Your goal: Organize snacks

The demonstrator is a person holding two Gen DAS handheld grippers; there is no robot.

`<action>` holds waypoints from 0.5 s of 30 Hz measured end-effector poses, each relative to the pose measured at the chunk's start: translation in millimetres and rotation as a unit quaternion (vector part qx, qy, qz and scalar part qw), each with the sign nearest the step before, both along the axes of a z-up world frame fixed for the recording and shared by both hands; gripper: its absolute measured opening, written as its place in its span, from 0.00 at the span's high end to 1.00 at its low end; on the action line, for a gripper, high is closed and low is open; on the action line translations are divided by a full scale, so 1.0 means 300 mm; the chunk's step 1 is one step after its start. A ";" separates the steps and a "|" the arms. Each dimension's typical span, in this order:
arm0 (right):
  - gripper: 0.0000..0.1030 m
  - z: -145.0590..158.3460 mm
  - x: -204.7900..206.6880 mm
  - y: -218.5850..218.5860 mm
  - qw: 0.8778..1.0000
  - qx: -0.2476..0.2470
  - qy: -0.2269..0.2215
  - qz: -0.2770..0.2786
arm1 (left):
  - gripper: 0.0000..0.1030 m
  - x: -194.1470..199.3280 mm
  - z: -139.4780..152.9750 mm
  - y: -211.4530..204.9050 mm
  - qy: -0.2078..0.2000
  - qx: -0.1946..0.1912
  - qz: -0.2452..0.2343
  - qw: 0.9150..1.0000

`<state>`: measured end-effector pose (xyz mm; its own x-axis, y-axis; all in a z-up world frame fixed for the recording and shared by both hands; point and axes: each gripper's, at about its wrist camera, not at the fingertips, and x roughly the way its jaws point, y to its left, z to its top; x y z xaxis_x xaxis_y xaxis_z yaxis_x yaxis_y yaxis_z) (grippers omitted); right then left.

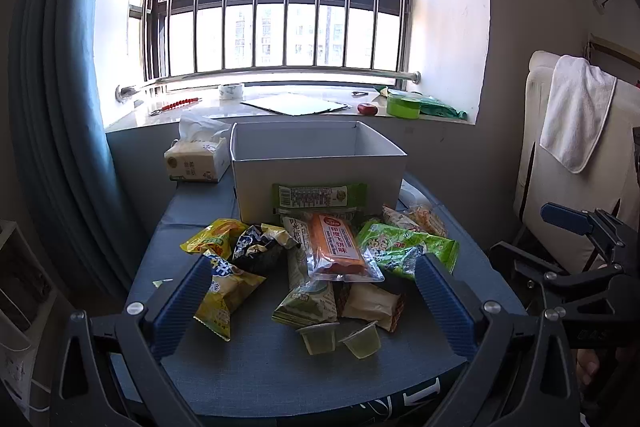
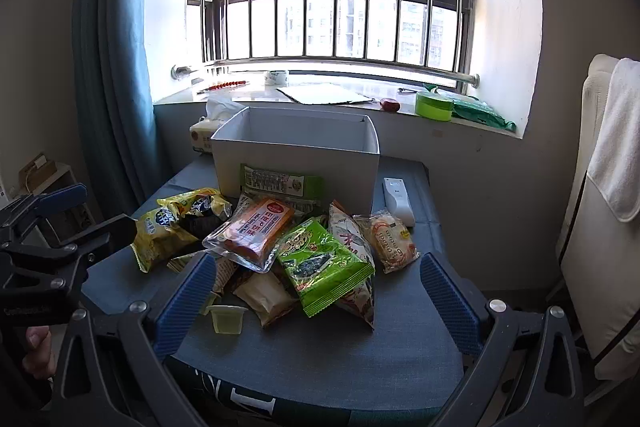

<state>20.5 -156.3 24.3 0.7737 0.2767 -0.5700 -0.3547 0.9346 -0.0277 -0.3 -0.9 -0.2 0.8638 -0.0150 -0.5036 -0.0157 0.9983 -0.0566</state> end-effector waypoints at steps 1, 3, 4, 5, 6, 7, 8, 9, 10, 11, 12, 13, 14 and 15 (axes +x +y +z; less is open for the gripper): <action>0.00 0.000 0.001 -0.001 1.000 -0.001 0.000 -0.001 | 0.00 0.000 0.002 -0.001 0.000 0.000 0.000 1.000; 0.00 -0.001 0.004 -0.004 1.000 -0.001 0.002 -0.001 | 0.00 -0.002 0.002 -0.003 0.000 0.001 -0.001 1.000; 0.00 0.001 0.004 -0.004 1.000 -0.001 0.002 0.000 | 0.00 -0.002 0.002 -0.003 0.000 0.002 0.000 1.000; 0.00 0.001 0.002 -0.003 1.000 -0.001 0.001 -0.001 | 0.00 -0.003 0.002 -0.003 0.000 0.002 0.000 1.000; 0.00 0.002 0.001 -0.002 1.000 -0.002 0.000 -0.001 | 0.00 -0.002 0.003 -0.001 0.000 0.000 -0.001 1.000; 0.00 0.003 0.000 -0.001 1.000 -0.003 -0.002 -0.001 | 0.00 -0.003 0.003 -0.001 0.000 0.000 -0.001 1.000; 0.00 0.004 -0.001 -0.001 1.000 -0.004 -0.003 0.000 | 0.00 -0.002 0.004 -0.001 0.000 0.001 0.000 1.000; 0.00 0.005 -0.002 0.000 1.000 -0.004 -0.003 0.001 | 0.00 -0.002 0.004 0.000 0.000 0.001 0.000 1.000; 0.00 0.005 -0.002 0.000 1.000 -0.003 -0.002 0.002 | 0.00 -0.002 0.004 0.000 0.000 0.001 -0.001 1.000; 0.00 0.006 -0.003 0.001 1.000 -0.004 -0.003 0.002 | 0.00 -0.003 0.004 0.000 0.000 0.001 0.000 1.000; 0.00 0.007 -0.003 0.000 1.000 -0.004 -0.003 0.002 | 0.00 -0.001 0.005 -0.001 0.000 0.002 0.001 1.000; 0.00 0.007 -0.004 0.001 1.000 -0.004 -0.003 0.002 | 0.00 -0.001 0.005 -0.003 -0.001 0.002 0.000 1.000; 0.00 0.007 -0.004 0.001 1.000 -0.003 -0.003 0.003 | 0.00 -0.001 0.006 -0.003 -0.001 0.002 -0.001 1.000; 0.00 0.009 -0.002 0.001 1.000 -0.003 -0.003 0.003 | 0.00 -0.001 0.006 -0.005 0.000 0.003 -0.001 1.000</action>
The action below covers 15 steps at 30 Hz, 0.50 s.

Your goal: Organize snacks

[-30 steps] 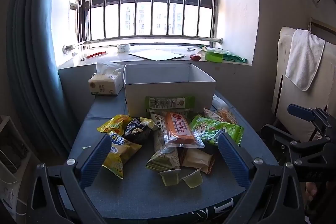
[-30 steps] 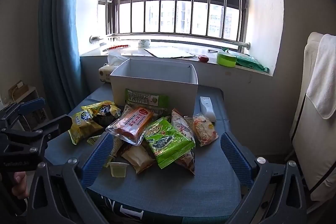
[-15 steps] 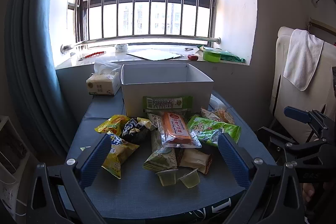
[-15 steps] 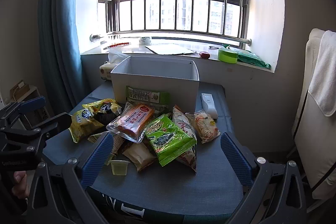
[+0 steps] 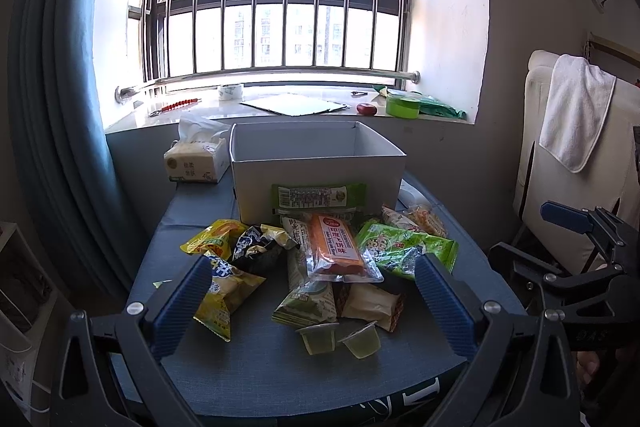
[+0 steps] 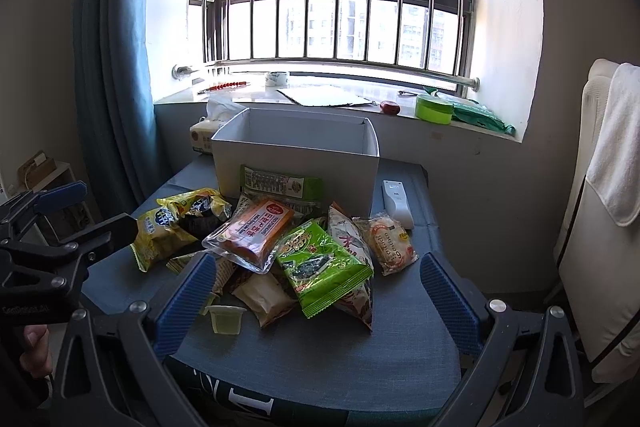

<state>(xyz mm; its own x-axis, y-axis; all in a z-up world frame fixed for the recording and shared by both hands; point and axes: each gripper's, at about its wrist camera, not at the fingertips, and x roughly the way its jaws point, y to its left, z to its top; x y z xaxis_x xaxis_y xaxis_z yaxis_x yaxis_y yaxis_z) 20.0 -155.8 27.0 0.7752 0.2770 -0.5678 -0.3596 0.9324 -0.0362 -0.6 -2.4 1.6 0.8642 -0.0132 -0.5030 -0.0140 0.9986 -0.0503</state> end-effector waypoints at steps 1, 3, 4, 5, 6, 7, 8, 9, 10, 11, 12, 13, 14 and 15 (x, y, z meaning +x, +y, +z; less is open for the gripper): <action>0.00 -0.001 -0.001 0.000 1.000 0.000 0.000 0.000 | 0.00 0.002 0.001 -0.001 0.001 0.001 -0.001 1.000; 0.00 -0.001 -0.002 0.000 1.000 0.001 0.000 0.001 | 0.00 0.002 0.001 -0.003 0.002 0.001 -0.002 1.000; 0.00 -0.001 -0.003 0.000 1.000 0.001 -0.001 0.001 | 0.00 0.001 0.002 -0.005 0.002 0.002 -0.002 1.000; 0.00 -0.001 -0.003 0.000 1.000 0.001 -0.001 0.001 | 0.00 0.001 0.002 -0.006 0.002 0.003 -0.003 1.000; 0.00 -0.001 -0.002 0.000 1.000 0.000 0.000 0.000 | 0.00 0.001 0.004 -0.006 0.002 0.003 -0.003 1.000; 0.00 -0.002 -0.002 0.001 1.000 0.000 0.000 0.000 | 0.00 0.000 0.004 -0.007 0.002 0.003 -0.004 1.000; 0.00 0.000 -0.001 0.000 1.000 0.001 0.001 0.000 | 0.00 -0.001 0.005 -0.007 0.002 0.003 -0.004 1.000; 0.00 0.000 -0.001 0.000 1.000 0.001 0.001 0.000 | 0.00 -0.002 0.006 -0.008 0.001 0.004 -0.004 1.000; 0.00 0.000 -0.001 0.000 1.000 0.000 0.001 0.000 | 0.00 -0.002 0.008 -0.006 0.001 0.004 -0.003 1.000; 0.00 0.000 -0.002 0.001 1.000 -0.001 0.000 0.001 | 0.00 -0.002 0.009 -0.005 0.001 0.003 -0.003 1.000; 0.00 0.001 -0.002 0.001 1.000 -0.002 0.000 0.001 | 0.00 -0.002 0.011 -0.005 0.001 0.003 -0.003 1.000; 0.00 0.001 -0.002 0.000 1.000 0.000 -0.001 0.001 | 0.00 -0.001 0.011 -0.006 0.001 0.004 -0.002 1.000; 0.00 0.001 -0.002 0.000 1.000 0.000 -0.001 0.001 | 0.00 -0.002 0.012 -0.005 0.000 0.004 -0.002 1.000; 0.00 0.002 -0.002 0.000 1.000 0.000 0.000 0.001 | 0.00 -0.001 0.012 -0.006 0.001 0.004 -0.003 1.000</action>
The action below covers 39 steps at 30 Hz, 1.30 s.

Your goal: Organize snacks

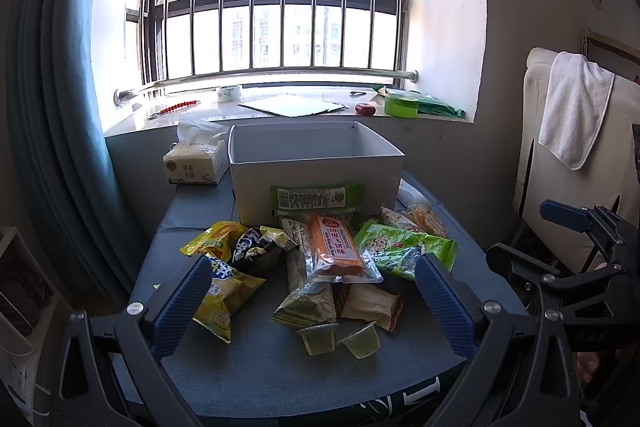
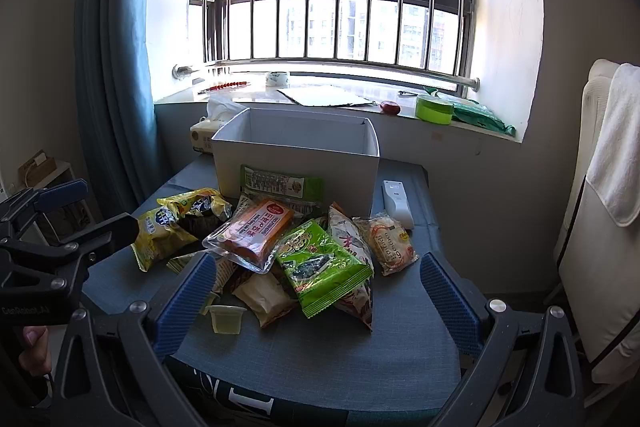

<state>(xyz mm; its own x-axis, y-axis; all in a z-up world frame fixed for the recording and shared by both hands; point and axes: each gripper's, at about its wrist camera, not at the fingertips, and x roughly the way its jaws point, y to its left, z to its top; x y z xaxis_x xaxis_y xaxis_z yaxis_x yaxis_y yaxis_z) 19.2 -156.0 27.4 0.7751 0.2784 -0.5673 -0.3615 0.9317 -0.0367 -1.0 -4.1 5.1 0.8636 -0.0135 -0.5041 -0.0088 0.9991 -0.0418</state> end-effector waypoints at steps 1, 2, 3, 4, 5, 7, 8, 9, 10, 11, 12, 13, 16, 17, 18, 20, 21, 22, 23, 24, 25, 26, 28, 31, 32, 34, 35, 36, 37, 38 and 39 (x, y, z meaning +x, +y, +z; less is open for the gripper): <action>0.00 0.000 0.000 0.000 1.000 0.000 -0.001 0.000 | 0.00 0.000 0.002 -0.001 0.000 0.001 0.000 1.000; 0.00 0.000 0.000 0.000 1.000 -0.001 -0.001 0.000 | 0.00 -0.001 0.003 0.000 -0.001 0.001 0.000 1.000; 0.00 0.000 0.001 0.001 1.000 -0.001 -0.001 0.000 | 0.00 -0.002 0.005 0.001 -0.002 -0.001 0.000 1.000; 0.00 0.001 0.000 0.001 1.000 0.000 -0.001 0.000 | 0.00 -0.001 0.007 0.001 -0.002 -0.001 0.000 1.000; 0.00 0.002 -0.001 0.001 1.000 0.001 -0.002 0.001 | 0.00 -0.001 0.007 0.001 -0.002 0.000 0.000 1.000; 0.00 0.002 -0.003 0.002 1.000 -0.001 -0.002 0.002 | 0.00 -0.001 0.008 0.001 -0.002 0.002 0.000 1.000; 0.00 0.001 -0.003 0.003 1.000 -0.001 -0.002 0.002 | 0.00 -0.002 0.009 0.001 -0.001 0.002 0.001 1.000; 0.00 0.002 -0.002 0.004 1.000 -0.002 -0.002 0.002 | 0.00 0.001 0.009 0.000 -0.002 0.002 0.001 1.000; 0.00 0.002 -0.002 0.006 1.000 -0.002 -0.001 0.002 | 0.00 0.002 0.009 0.000 -0.002 0.002 0.001 1.000; 0.00 0.002 -0.003 0.005 1.000 -0.001 -0.002 0.002 | 0.00 0.002 0.010 0.001 -0.001 0.002 0.002 1.000; 0.00 0.002 -0.003 0.006 1.000 -0.001 -0.002 0.003 | 0.00 0.003 0.010 0.000 -0.001 0.002 0.003 1.000; 0.00 0.002 -0.004 0.006 1.000 -0.002 -0.002 0.004 | 0.00 0.004 0.009 0.001 -0.001 0.001 0.004 1.000; 0.00 0.001 -0.003 0.007 1.000 -0.002 -0.002 0.004 | 0.00 0.004 0.010 0.001 -0.001 0.002 0.005 1.000; 0.00 0.001 -0.004 0.007 1.000 -0.001 -0.001 0.004 | 0.00 0.004 0.010 0.002 -0.001 0.002 0.005 1.000; 0.00 0.000 -0.004 0.008 1.000 -0.002 -0.002 0.004 | 0.00 0.004 0.009 0.002 -0.001 0.002 0.005 1.000; 0.00 0.000 -0.004 0.008 1.000 -0.001 -0.001 0.004 | 0.00 0.005 0.010 0.003 -0.001 0.002 0.006 1.000; 0.00 0.000 -0.005 0.008 1.000 -0.001 -0.001 0.005 | 0.00 0.004 0.010 0.003 -0.001 0.002 0.006 1.000; 0.00 -0.001 -0.005 0.008 1.000 0.000 -0.001 0.005 | 0.00 0.004 0.011 0.003 -0.001 0.003 0.006 1.000; 0.00 -0.002 -0.004 0.008 1.000 0.000 0.000 0.006 | 0.00 0.004 0.011 0.003 -0.001 0.003 0.006 1.000; 0.00 -0.002 -0.004 0.009 1.000 0.000 0.000 0.006 | 0.00 0.003 0.011 0.003 -0.001 0.002 0.006 1.000; 0.00 -0.004 -0.004 0.010 1.000 0.000 0.001 0.006 | 0.00 0.002 0.011 0.004 -0.001 0.002 0.006 1.000; 0.00 -0.005 -0.003 0.010 1.000 0.000 0.002 0.007 | 0.00 0.002 0.012 0.004 -0.001 0.003 0.006 1.000; 0.00 -0.008 -0.003 0.013 1.000 0.000 0.003 0.008 | 0.00 0.000 0.010 0.004 -0.001 0.003 0.007 1.000; 0.00 -0.011 -0.002 0.019 1.000 -0.001 0.005 0.011 | 0.00 -0.002 0.009 0.009 -0.001 0.002 0.008 1.000; 0.00 -0.011 0.000 0.023 1.000 -0.001 0.006 0.013 | 0.00 -0.002 0.007 0.012 0.000 0.002 0.009 1.000; 0.00 -0.008 0.006 0.031 1.000 0.003 0.006 0.017 | 0.00 -0.003 0.001 0.020 0.000 0.002 0.013 1.000; 0.00 -0.007 0.011 0.036 1.000 0.006 0.008 0.020 | 0.00 -0.004 -0.004 0.027 0.001 0.002 0.016 1.000; 0.00 -0.008 0.018 0.046 1.000 0.008 0.011 0.023 | 0.00 -0.004 -0.009 0.036 0.003 0.001 0.018 1.000; 0.00 -0.009 0.026 0.055 0.999 0.011 0.013 0.028 | 0.00 -0.006 -0.013 0.046 0.003 0.000 0.023 1.000; 0.00 -0.011 0.036 0.066 0.999 0.014 0.014 0.034 | 0.00 -0.009 -0.017 0.060 0.002 -0.004 0.027 1.000; 0.00 -0.016 0.052 0.079 0.999 0.015 0.020 0.038 | 0.00 -0.014 -0.020 0.075 0.000 -0.009 0.029 1.000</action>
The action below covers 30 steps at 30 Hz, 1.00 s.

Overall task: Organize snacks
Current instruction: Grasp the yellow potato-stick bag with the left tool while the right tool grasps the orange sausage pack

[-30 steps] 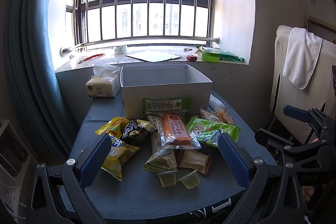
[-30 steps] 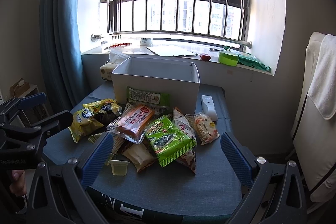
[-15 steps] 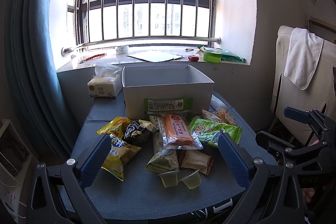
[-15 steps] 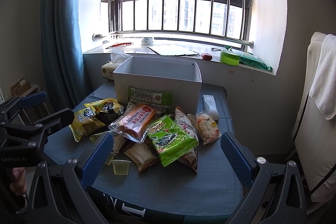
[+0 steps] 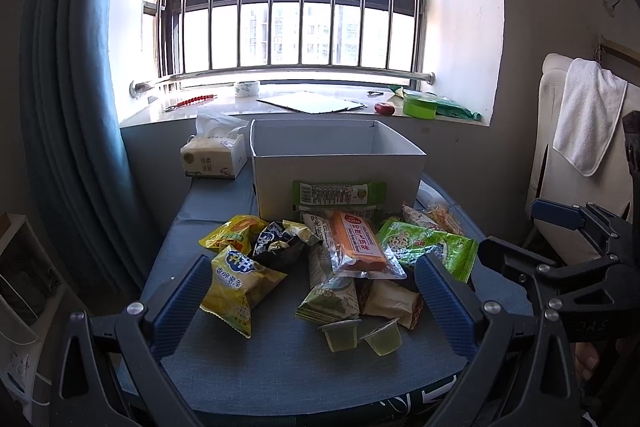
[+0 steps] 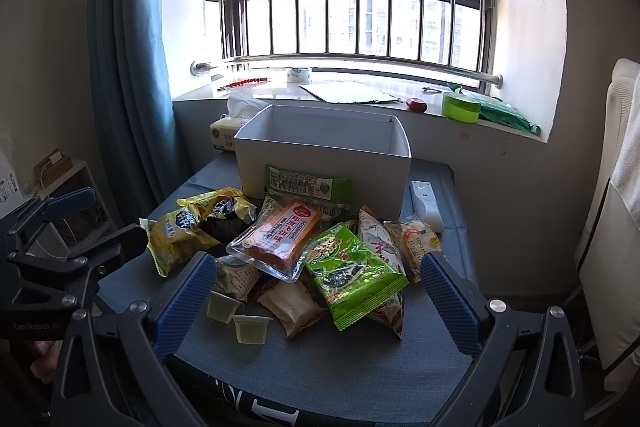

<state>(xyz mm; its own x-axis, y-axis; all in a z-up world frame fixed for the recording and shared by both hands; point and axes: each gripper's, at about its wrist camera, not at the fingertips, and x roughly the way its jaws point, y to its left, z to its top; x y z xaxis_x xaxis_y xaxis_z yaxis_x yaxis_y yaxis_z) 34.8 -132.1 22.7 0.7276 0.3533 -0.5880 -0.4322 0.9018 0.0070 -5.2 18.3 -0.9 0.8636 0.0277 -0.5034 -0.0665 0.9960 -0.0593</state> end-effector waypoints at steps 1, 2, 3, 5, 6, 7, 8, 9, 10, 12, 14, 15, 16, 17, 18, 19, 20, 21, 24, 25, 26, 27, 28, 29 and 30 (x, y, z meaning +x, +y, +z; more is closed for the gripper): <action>0.00 -0.006 0.020 0.018 1.000 0.002 0.009 0.006 | 0.00 -0.005 -0.002 0.013 -0.002 -0.001 0.002 1.000; 0.00 -0.012 0.044 0.036 1.000 0.007 0.016 0.014 | 0.00 -0.011 -0.006 0.029 -0.006 0.000 0.007 1.000; 0.00 -0.022 0.073 0.058 0.999 0.014 0.024 0.021 | 0.00 -0.020 -0.011 0.045 -0.012 0.002 0.014 1.000; 0.00 -0.055 0.151 0.112 0.997 0.022 0.059 0.035 | 0.00 -0.033 -0.025 0.081 -0.020 0.002 0.029 0.999; 0.00 -0.077 0.197 0.142 0.996 0.026 0.080 0.040 | 0.00 -0.039 -0.032 0.101 -0.020 -0.003 0.033 0.999; 0.00 -0.105 0.245 0.173 0.993 0.029 0.105 0.042 | 0.00 -0.044 -0.041 0.120 -0.020 -0.008 0.034 0.999; 0.00 -0.136 0.293 0.203 0.990 0.029 0.131 0.041 | 0.00 -0.049 -0.050 0.138 -0.022 -0.011 0.038 0.999; 0.00 -0.172 0.342 0.231 0.987 0.030 0.155 0.036 | 0.00 -0.054 -0.060 0.156 -0.023 -0.014 0.042 0.999; 0.00 -0.207 0.388 0.255 0.983 0.026 0.177 0.030 | 0.00 -0.056 -0.070 0.172 -0.024 -0.015 0.044 0.999; 0.00 -0.267 0.459 0.300 0.978 0.014 0.207 0.021 | 0.00 -0.055 -0.095 0.201 -0.018 -0.019 0.050 0.998; 0.00 -0.321 0.515 0.343 0.974 -0.011 0.226 0.009 | 0.00 -0.048 -0.116 0.224 -0.008 -0.025 0.052 0.998; 0.00 -0.347 0.536 0.364 0.972 -0.023 0.235 0.008 | 0.00 -0.043 -0.125 0.231 -0.001 -0.025 0.053 0.998; 0.00 -0.376 0.556 0.384 0.968 -0.038 0.246 0.005 | 0.00 -0.036 -0.134 0.238 0.006 -0.025 0.052 0.998; 0.00 -0.393 0.564 0.402 0.968 -0.059 0.244 -0.005 | 0.00 -0.032 -0.142 0.243 0.010 -0.023 0.051 0.998; 0.00 -0.401 0.564 0.421 0.969 -0.079 0.234 -0.010 | 0.00 -0.027 -0.150 0.245 0.014 -0.018 0.052 0.998; 0.05 -0.407 0.562 0.440 0.969 -0.098 0.227 -0.010 | 0.00 -0.021 -0.158 0.247 0.018 -0.013 0.053 0.998; 0.10 -0.411 0.557 0.454 0.969 -0.107 0.222 -0.005 | 0.00 -0.012 -0.167 0.248 0.023 -0.008 0.053 0.998; 0.24 -0.418 0.553 0.463 0.967 -0.096 0.235 0.008 | 0.00 -0.002 -0.177 0.250 0.029 -0.004 0.053 0.998; 0.41 -0.429 0.546 0.460 0.964 -0.072 0.257 0.016 | 0.00 0.022 -0.204 0.258 0.042 0.000 0.044 0.998; 0.49 -0.420 0.538 0.454 0.965 -0.065 0.254 0.018 | 0.00 0.031 -0.211 0.259 0.047 0.005 0.042 0.998; 0.54 -0.407 0.531 0.447 0.966 -0.057 0.250 0.020 | 0.00 0.044 -0.220 0.260 0.052 0.011 0.039 0.998; 0.64 -0.392 0.518 0.438 0.968 -0.053 0.244 0.024 | 0.00 0.058 -0.231 0.264 0.057 0.015 0.035 0.998; 0.75 -0.374 0.505 0.427 0.970 -0.051 0.238 0.026 | 0.00 0.077 -0.243 0.266 0.064 0.019 0.033 0.997; 0.82 -0.350 0.497 0.414 0.970 -0.045 0.236 0.029 | 0.00 0.097 -0.254 0.270 0.072 0.024 0.032 0.997; 0.87 -0.323 0.490 0.395 0.970 -0.031 0.238 0.030 | 0.00 0.116 -0.262 0.272 0.078 0.028 0.028 0.996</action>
